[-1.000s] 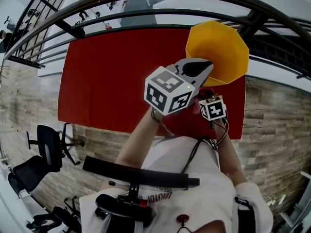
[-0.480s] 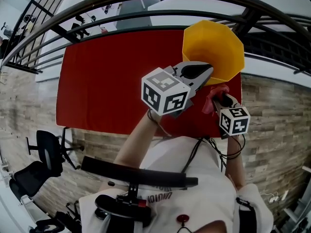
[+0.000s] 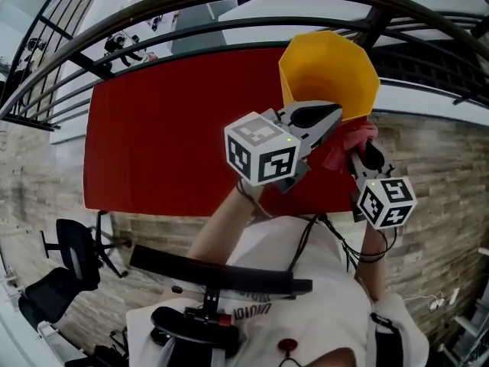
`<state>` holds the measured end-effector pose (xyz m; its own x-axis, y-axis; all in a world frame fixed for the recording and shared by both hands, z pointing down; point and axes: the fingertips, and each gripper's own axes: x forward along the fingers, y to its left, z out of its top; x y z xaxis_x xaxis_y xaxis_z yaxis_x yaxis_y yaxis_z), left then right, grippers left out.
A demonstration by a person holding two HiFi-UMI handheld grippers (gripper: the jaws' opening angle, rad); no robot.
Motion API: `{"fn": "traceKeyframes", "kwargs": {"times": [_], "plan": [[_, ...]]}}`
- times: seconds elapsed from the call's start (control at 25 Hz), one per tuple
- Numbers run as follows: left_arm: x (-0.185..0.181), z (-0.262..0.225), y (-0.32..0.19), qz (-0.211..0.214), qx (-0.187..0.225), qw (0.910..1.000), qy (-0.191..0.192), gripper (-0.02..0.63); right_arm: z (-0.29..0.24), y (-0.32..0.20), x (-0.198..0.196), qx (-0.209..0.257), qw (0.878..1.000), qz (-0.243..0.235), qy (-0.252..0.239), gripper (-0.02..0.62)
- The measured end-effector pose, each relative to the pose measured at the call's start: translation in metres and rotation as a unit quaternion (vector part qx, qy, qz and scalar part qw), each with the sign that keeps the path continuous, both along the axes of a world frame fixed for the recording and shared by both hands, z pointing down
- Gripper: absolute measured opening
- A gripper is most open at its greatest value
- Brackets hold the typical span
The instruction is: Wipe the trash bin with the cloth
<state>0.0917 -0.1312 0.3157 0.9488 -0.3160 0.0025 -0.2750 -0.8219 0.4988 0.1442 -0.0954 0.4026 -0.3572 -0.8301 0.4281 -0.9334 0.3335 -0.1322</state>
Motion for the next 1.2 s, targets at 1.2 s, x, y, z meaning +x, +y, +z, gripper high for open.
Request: {"fn": "traceKeyframes", "kwargs": {"times": [1.2], "plan": [[-0.028,0.01,-0.043,-0.03,0.021,0.9986,-0.037,0.003,0.057,-0.02,-0.043,-0.059,0.995,-0.05,0.055,0.1]]}}
